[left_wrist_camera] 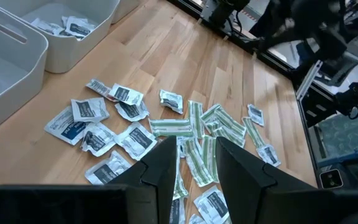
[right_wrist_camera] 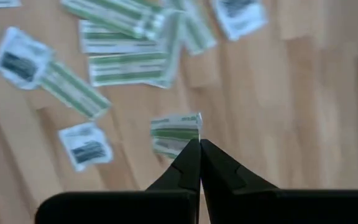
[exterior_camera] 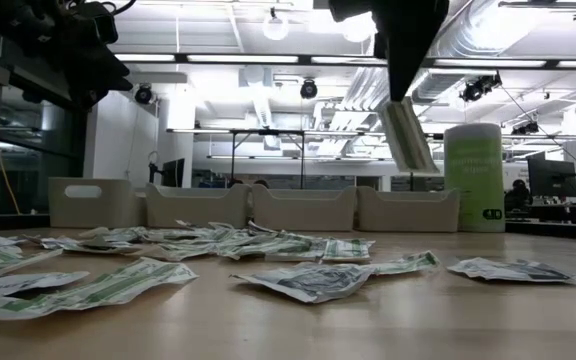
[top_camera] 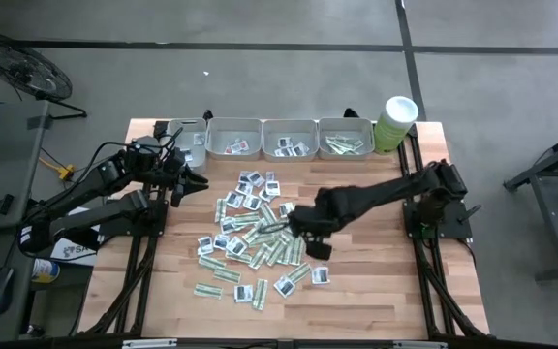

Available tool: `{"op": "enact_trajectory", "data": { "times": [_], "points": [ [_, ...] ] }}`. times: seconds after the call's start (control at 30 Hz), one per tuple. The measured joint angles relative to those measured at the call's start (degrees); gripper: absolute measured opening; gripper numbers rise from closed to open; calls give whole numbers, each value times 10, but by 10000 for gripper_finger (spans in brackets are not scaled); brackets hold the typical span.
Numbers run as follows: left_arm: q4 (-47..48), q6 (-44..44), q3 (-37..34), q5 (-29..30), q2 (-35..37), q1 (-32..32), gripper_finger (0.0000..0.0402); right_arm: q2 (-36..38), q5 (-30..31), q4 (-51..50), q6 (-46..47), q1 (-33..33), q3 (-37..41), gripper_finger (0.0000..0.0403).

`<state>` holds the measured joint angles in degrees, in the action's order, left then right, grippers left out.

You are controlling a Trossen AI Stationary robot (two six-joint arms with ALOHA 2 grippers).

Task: Pick & Place First Aid Supplies
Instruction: Put the green bandage into the right gray bin

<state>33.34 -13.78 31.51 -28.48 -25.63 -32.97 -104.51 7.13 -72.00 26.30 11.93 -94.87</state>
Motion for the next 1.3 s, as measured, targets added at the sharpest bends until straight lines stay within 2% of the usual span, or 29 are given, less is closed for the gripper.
{"op": "enact_trajectory", "data": {
  "times": [0.2, 0.47, 0.6, 0.73, 1.07, 1.17, 1.3],
  "points": [
    [0, 0, 0, 4, 0, 0, 112, 53, 55, -56, -13, -55, 0, 0],
    [0, 0, 0, 9, 0, 0, 112, 113, 149, -80, -35, -150, 0, 0],
    [0, 0, 0, 10, 0, 0, 112, 123, 152, -72, -72, -203, 0, 0],
    [0, 0, 0, 10, 0, 0, 112, 125, 96, -20, -94, -234, 27, 0],
    [0, 0, 0, 12, 0, 0, 112, 124, -109, 181, -87, -228, 230, 0],
    [0, 0, 0, 12, 0, 0, 112, 124, -140, 241, -76, -221, 275, 2],
    [0, 0, 0, 12, 0, 0, 112, 124, -150, 301, -72, -213, 324, 22]
  ]
}}
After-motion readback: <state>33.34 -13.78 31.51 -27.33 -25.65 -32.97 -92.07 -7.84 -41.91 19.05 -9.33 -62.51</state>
